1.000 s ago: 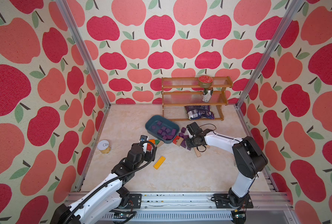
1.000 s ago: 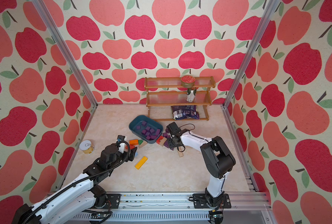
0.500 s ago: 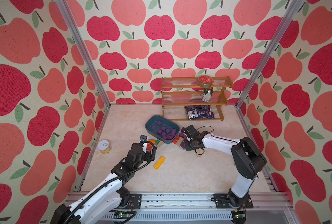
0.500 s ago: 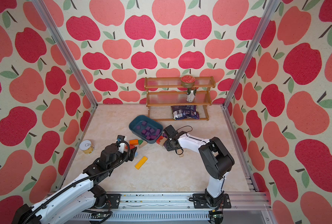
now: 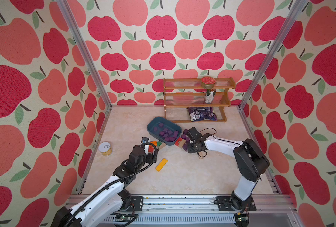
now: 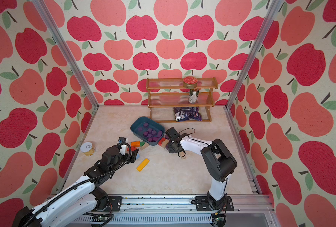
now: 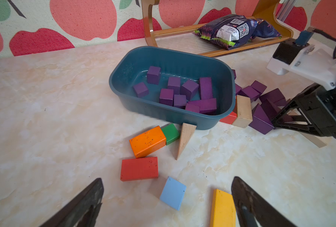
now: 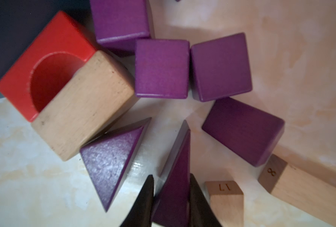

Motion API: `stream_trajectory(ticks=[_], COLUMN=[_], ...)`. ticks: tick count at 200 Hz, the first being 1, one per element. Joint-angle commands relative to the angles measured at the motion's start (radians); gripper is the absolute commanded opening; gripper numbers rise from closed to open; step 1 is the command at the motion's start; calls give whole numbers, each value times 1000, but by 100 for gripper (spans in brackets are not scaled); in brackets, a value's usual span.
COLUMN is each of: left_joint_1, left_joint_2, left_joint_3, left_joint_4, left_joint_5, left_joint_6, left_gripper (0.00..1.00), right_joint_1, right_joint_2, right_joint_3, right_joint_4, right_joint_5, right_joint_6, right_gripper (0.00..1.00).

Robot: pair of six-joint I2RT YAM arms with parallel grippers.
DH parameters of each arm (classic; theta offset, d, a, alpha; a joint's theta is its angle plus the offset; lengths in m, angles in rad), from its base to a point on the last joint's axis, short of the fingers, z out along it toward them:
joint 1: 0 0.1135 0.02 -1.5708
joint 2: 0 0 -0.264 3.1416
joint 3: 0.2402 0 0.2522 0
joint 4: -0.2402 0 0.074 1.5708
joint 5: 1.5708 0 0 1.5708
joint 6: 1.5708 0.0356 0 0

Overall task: Pick purple bricks into the storage bin
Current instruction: Pick up the building block from the center of the board, then place the building block in the storage box.

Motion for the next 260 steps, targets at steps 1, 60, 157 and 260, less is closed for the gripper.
stream_trajectory(ticks=[1,60,157,260], left_joint_1=[6,8,11,27], left_joint_2=[8,15,17,14], left_joint_3=[-5,-4,-4,-5], left_joint_4=[11,14,13,4], left_joint_5=[15,17,19,4], left_joint_6=[-8,-11,-13,-29], left_gripper=[99,99,99,99], right_joint_1=[5,8,25,27], right_joint_2=[-8,-80,-167,-88], right_joint_3=[5,30,136,379], right_joint_4=[-34,-69,-126,-144], right_joint_5=[21,17,-3,-66], right_joint_6=[13,13,1,-54], right_gripper=[18,18,18,19])
